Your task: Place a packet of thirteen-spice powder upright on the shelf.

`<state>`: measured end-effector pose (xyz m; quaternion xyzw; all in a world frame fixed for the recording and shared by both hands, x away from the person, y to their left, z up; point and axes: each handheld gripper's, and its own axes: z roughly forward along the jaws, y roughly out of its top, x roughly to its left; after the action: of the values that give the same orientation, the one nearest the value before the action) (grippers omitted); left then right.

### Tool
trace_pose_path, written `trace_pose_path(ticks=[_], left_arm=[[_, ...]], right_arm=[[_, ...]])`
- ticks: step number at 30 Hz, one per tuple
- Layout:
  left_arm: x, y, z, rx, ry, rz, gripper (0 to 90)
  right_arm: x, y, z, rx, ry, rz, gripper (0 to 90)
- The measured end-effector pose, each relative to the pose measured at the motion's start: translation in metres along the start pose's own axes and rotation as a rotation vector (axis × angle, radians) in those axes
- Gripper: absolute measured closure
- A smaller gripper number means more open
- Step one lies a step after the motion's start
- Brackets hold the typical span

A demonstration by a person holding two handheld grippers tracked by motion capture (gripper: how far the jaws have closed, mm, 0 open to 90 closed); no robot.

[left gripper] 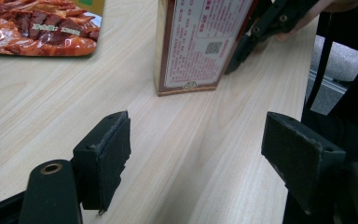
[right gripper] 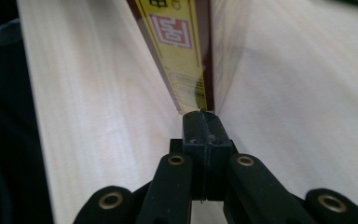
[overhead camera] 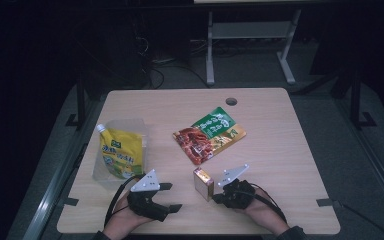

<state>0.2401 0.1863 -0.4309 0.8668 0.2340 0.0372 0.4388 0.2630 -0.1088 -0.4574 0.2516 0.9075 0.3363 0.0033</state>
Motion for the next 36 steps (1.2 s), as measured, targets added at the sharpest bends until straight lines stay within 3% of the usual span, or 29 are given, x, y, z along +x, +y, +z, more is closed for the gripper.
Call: trace_pose_path(ticks=[12, 16, 20, 23, 28, 36], left_arm=[[0.001, -0.001, 0.004, 0.010, -0.012, -0.008, 23.2], [0.002, -0.001, 0.004, 0.012, -0.016, -0.009, 23.2], [0.002, -0.001, 0.006, 0.015, -0.019, -0.006, 23.2], [0.002, -0.001, 0.007, 0.016, -0.021, -0.004, 23.2], [0.002, -0.003, 0.011, 0.024, -0.028, -0.006, 23.2], [0.003, -0.004, 0.014, 0.029, -0.029, -0.007, 23.2]], right_arm=[[-0.013, 0.004, -0.003, -0.028, -0.038, 0.022, 89.1], [-0.013, -0.001, -0.017, -0.047, -0.026, 0.029, 75.8], [-0.007, -0.003, -0.029, -0.085, -0.012, 0.048, 51.6], [-0.003, 0.002, -0.037, -0.125, -0.024, 0.058, 44.6], [-0.001, 0.017, -0.039, -0.173, -0.024, 0.040, 40.3], [-0.001, 0.037, -0.036, -0.202, -0.027, 0.006, 43.8]])
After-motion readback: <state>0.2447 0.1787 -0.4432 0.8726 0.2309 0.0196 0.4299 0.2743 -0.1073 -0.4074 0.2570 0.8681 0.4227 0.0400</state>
